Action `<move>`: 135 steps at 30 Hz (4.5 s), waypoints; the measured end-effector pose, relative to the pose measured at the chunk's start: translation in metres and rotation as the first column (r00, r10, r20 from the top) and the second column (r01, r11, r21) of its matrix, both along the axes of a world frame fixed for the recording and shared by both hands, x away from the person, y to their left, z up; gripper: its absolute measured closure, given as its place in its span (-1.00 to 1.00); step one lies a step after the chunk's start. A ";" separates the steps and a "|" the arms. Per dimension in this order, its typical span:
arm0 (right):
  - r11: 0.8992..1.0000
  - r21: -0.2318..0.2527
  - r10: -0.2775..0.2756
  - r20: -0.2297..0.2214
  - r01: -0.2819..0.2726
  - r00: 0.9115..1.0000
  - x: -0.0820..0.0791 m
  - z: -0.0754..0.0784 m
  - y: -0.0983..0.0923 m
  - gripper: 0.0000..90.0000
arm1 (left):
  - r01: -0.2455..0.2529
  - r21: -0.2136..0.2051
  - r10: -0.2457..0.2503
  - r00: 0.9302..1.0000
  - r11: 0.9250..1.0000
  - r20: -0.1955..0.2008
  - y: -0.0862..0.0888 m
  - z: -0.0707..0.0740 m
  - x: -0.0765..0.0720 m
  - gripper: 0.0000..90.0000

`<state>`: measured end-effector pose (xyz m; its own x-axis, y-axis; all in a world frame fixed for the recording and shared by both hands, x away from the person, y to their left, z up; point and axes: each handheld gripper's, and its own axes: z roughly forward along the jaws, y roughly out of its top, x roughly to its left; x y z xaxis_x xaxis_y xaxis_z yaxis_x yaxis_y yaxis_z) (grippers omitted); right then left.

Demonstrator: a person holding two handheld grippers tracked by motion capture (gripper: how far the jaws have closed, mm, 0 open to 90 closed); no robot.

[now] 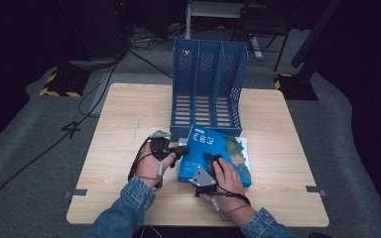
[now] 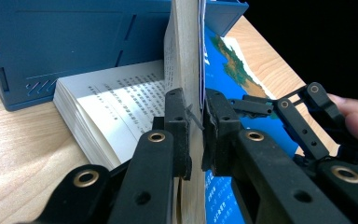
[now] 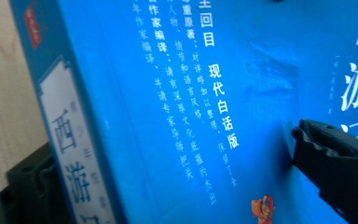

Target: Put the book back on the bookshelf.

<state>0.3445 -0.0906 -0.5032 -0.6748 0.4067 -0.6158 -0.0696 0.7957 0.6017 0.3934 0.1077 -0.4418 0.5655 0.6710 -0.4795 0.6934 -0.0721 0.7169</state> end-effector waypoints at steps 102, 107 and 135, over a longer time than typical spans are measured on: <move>0.683 0.725 0.180 -0.278 0.083 0.944 0.057 0.234 -0.142 0.37 | -0.180 0.454 0.117 0.980 0.873 0.162 0.118 -0.062 0.006 -0.40; 0.677 0.731 0.168 -0.271 0.089 0.948 0.065 0.240 -0.146 0.37 | -0.180 0.454 0.117 0.980 0.873 0.162 0.118 -0.062 0.007 -0.40; 0.533 0.839 0.083 -0.185 0.113 0.979 0.140 0.253 -0.160 0.37 | -0.182 0.459 0.117 0.979 0.870 0.166 0.118 -0.062 0.005 -0.37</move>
